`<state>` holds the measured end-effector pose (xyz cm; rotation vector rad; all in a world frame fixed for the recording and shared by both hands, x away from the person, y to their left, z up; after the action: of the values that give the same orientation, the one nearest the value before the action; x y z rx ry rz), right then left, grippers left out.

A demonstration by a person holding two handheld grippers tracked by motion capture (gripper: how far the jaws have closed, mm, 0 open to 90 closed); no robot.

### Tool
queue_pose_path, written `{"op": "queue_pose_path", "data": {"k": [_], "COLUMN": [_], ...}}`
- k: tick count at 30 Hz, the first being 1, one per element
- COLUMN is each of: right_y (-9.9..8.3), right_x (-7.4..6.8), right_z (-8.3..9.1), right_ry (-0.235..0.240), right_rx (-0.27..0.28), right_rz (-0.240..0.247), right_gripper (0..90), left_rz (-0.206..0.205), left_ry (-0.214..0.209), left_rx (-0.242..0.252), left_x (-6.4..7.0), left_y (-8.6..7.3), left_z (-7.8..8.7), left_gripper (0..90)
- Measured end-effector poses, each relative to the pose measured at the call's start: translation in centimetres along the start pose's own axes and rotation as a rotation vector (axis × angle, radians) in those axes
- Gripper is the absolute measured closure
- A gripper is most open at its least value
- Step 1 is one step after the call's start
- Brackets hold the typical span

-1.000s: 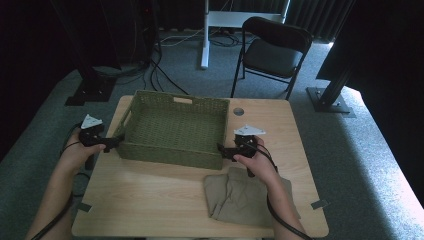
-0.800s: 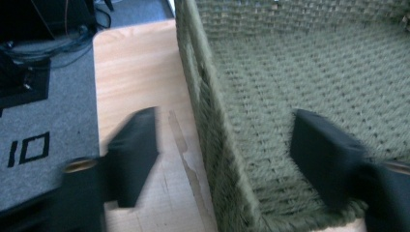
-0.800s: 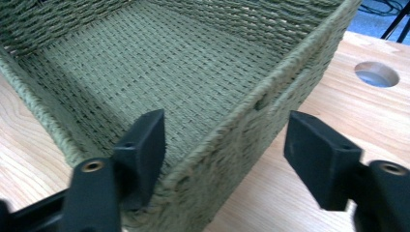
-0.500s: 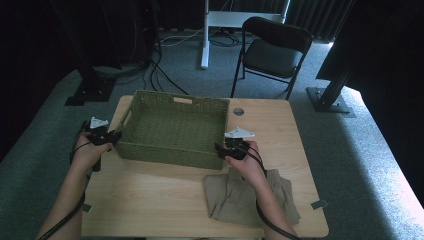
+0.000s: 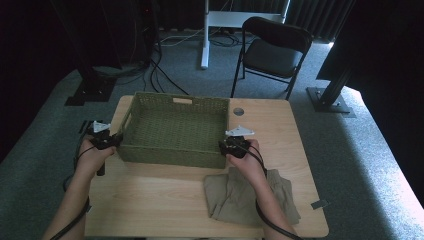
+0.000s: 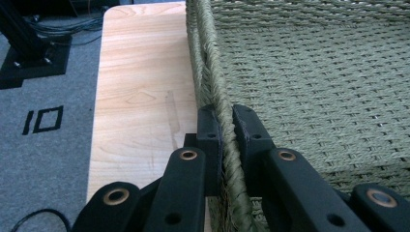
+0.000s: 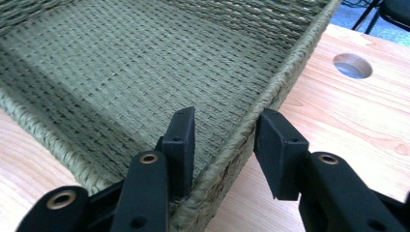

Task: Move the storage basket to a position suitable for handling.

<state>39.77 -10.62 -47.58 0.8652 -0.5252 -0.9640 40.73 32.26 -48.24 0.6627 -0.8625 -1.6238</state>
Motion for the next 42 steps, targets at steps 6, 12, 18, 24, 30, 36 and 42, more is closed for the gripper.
{"op": "queue_pose_path", "data": {"k": [6, 12, 18, 24, 30, 36, 42], "right_y": [0.0, 0.1, 0.0, -0.2, -0.3, -0.6, -0.8], "right_x": [0.6, 1.3, 2.0, 3.0, 3.9, 5.0, 6.2], "right_z": [-0.1, -0.1, 0.0, 0.2, 0.3, 0.5, 0.9], "right_ry": [-0.008, -0.039, -0.066, -0.088, -0.100, -0.122, -0.148], "right_rx": [-0.003, -0.010, -0.011, -0.010, -0.011, -0.010, -0.011], "right_rz": [-0.025, -0.031, -0.042, -0.054, -0.074, -0.089, -0.099], "right_gripper": [63.3, 65.8, 67.7, 69.3, 70.2, 71.7, 72.7], "left_rz": [0.011, 0.026, 0.033, 0.033, 0.034, 0.038, 0.034], "left_ry": [-0.001, -0.015, -0.021, -0.029, -0.031, -0.037, -0.048], "left_rx": [-0.002, 0.008, 0.010, 0.012, 0.010, 0.013, 0.012], "left_x": [0.8, 1.5, 2.4, 3.2, 4.3, 5.4, 6.6], "left_y": [-0.1, -0.2, 0.0, 0.2, 0.5, 0.9, 1.2], "left_z": [0.2, 0.0, -0.2, -0.6, -1.2, -1.7, -2.2], "left_gripper": [83.9, 83.9, 83.8, 83.7, 83.7, 83.6, 83.5]}}
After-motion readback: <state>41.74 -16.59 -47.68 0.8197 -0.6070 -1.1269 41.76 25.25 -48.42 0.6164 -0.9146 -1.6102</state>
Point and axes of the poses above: each handheld gripper's, and its own axes: z roughly backward along the jaws, y roughly out of its top, x roughly to its right, the point moved 2 cm from there along -z, roughly forward along the jaws, and after that the axes turned 3 degrees about x, right-handed, at the moved point
